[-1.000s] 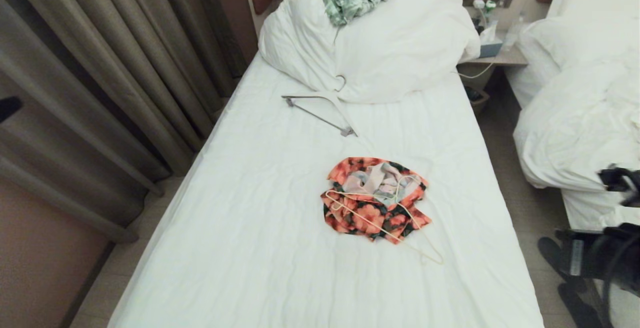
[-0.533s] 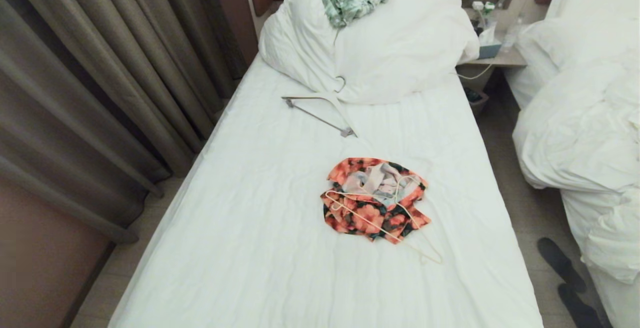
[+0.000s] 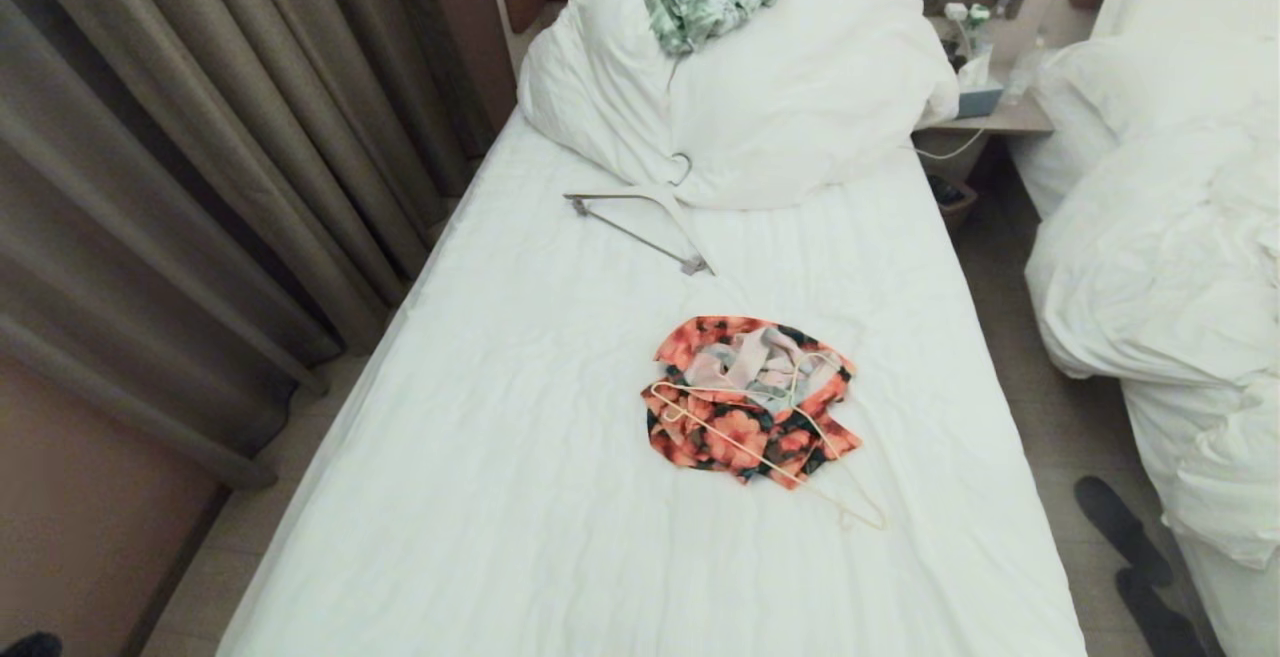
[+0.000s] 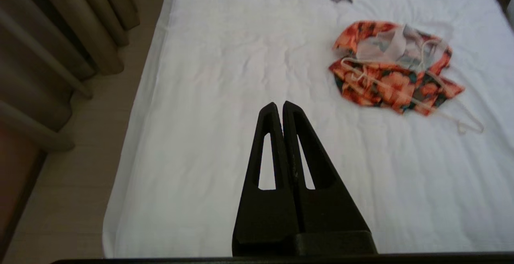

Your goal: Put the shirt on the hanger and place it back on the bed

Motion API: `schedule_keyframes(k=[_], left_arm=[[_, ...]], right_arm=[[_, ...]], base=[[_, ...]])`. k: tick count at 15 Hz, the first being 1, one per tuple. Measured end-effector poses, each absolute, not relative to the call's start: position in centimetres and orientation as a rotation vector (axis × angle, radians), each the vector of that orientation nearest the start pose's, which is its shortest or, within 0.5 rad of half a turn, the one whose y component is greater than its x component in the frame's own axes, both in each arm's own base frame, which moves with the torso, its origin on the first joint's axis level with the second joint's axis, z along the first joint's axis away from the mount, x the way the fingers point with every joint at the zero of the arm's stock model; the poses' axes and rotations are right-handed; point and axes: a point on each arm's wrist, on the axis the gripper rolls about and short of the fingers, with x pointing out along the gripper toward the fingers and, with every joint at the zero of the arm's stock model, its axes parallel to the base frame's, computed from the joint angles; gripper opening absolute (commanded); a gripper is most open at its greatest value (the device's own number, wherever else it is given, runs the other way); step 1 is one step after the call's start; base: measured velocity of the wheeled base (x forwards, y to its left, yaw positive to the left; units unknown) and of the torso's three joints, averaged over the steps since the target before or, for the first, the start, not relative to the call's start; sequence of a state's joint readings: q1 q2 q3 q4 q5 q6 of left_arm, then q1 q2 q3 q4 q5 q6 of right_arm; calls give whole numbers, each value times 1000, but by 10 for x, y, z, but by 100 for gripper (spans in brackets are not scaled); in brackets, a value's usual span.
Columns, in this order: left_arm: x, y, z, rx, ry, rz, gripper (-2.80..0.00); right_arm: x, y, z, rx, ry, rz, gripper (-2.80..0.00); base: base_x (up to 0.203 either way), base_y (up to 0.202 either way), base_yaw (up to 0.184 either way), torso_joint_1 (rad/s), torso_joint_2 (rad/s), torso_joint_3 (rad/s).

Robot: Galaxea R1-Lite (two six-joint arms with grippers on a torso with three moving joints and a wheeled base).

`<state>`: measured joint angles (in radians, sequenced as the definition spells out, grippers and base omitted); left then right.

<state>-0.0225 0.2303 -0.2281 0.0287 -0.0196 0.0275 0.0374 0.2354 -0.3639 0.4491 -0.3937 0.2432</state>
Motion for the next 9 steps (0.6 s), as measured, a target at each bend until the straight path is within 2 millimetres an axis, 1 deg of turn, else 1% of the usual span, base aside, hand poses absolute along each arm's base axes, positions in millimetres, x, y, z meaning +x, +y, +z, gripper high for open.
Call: schedule_keyframes(k=[2, 3, 4, 6, 9], left_arm=[[-16, 0, 122, 54, 51, -34, -280], [-17, 0, 114, 66, 55, -30, -280], [-19, 0, 106, 85, 54, -29, -280], [-21, 0, 91, 142, 46, -29, -280], [-24, 0, 82, 172, 18, -30, -280]], right_arm=[[-42, -6, 120, 130, 229, -259, -280], [-44, -5, 112, 105, 219, -203, -280], [-44, -3, 104, 86, 204, -153, -280], [-40, -2, 95, 65, 152, -99, -280], [-32, -1, 85, 3, 77, -36, -280]], base=[[0, 0, 0, 0, 0, 0], [0, 0, 0, 0, 0, 0], [0, 0, 0, 0, 0, 0], [0, 0, 0, 0, 0, 0], [0, 0, 0, 0, 0, 0]])
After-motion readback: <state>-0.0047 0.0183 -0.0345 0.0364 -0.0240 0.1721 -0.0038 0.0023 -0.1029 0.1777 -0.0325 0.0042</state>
